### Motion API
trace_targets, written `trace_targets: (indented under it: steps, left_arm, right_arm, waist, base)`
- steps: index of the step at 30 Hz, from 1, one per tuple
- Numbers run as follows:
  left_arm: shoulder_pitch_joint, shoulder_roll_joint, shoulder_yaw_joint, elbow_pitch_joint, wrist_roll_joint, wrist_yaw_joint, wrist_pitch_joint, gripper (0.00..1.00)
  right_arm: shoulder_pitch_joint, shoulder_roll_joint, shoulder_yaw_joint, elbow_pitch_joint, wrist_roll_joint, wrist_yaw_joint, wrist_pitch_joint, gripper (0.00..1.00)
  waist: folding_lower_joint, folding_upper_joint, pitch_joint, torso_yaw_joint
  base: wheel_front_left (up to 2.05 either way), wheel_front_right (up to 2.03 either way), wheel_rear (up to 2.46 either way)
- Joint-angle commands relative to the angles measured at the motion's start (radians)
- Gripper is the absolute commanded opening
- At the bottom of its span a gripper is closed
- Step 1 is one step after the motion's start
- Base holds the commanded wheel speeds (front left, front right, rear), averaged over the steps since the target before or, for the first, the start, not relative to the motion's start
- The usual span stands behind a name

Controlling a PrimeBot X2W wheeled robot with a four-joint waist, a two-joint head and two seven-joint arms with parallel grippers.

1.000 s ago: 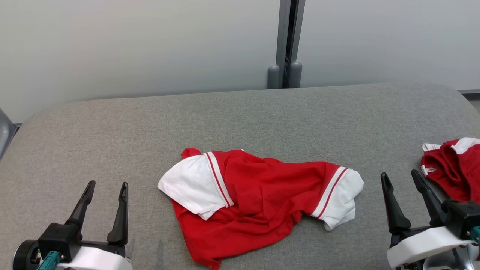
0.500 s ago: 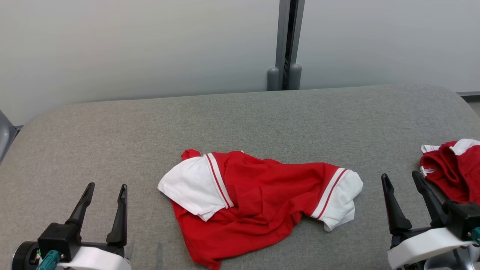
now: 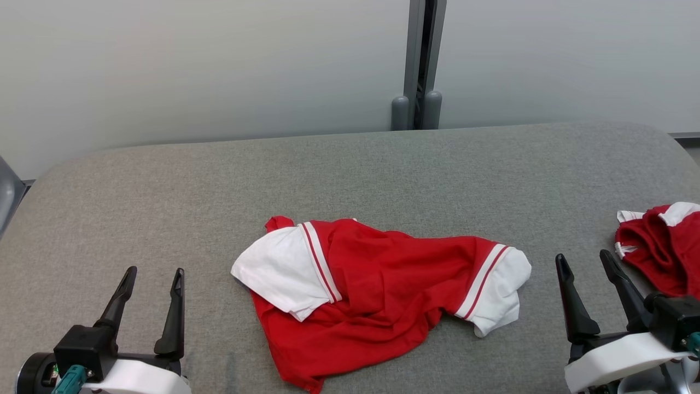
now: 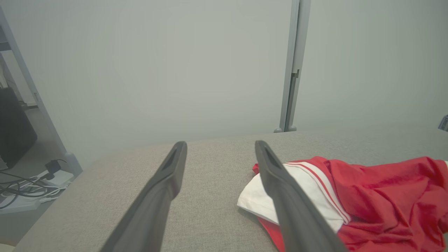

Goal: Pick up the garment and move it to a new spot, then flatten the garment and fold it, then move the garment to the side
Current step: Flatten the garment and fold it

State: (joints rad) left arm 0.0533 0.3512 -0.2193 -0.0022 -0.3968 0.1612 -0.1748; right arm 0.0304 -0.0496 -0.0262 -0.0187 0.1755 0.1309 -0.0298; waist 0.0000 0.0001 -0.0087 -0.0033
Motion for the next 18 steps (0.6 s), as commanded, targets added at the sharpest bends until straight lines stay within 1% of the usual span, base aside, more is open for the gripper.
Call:
trace_targets:
  steps: [1, 11, 18]
  left_arm:
    - [-0.005, 0.005, 0.001, -0.002, -0.001, 0.005, 0.002, 1.00]
    - [-0.009, 0.010, -0.001, -0.001, -0.006, 0.012, 0.000, 1.00]
    - [-0.026, -0.003, -0.035, 0.003, -0.021, -0.012, 0.044, 1.00]
  right_arm:
    - [-0.001, -0.003, -0.002, 0.001, 0.002, 0.000, -0.006, 1.00]
    - [-0.005, -0.004, -0.002, 0.004, 0.005, 0.000, -0.008, 1.00]
    - [-0.023, -0.003, 0.005, -0.003, 0.005, 0.000, -0.008, 1.00]
  waist:
    - [0.0000, -0.0001, 0.000, 0.001]
    - [0.0000, -0.0001, 0.008, 0.003]
    - [0.0000, -0.0001, 0.052, -0.002]
  base:
    - [0.00, 0.00, 0.00]
    - [0.00, 0.00, 0.00]
    - [0.00, 0.00, 0.00]
